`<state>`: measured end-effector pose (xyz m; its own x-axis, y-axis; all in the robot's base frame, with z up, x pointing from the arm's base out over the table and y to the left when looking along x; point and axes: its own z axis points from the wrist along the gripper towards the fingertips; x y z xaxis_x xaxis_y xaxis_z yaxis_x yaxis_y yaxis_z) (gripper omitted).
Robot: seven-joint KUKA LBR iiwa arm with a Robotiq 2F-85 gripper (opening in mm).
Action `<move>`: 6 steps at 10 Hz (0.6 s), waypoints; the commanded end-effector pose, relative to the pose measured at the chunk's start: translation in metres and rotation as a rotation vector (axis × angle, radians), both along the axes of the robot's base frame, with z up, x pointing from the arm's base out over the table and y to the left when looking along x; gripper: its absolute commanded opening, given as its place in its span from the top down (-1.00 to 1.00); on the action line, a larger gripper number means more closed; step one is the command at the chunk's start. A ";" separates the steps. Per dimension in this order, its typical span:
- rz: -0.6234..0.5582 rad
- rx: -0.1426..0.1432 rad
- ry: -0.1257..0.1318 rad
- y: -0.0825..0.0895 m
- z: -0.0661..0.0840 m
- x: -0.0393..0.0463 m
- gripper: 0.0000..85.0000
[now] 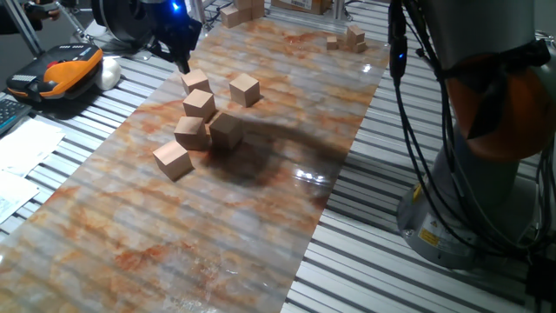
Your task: Stack the blocks into a pyramid shape
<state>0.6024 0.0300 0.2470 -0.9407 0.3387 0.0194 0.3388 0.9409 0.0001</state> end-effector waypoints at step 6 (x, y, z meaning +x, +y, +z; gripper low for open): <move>-0.480 0.026 -0.022 0.001 -0.014 0.0068 1.00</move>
<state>0.6106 0.0309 0.2328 -0.8518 0.5238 0.0089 0.5238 0.8515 0.0220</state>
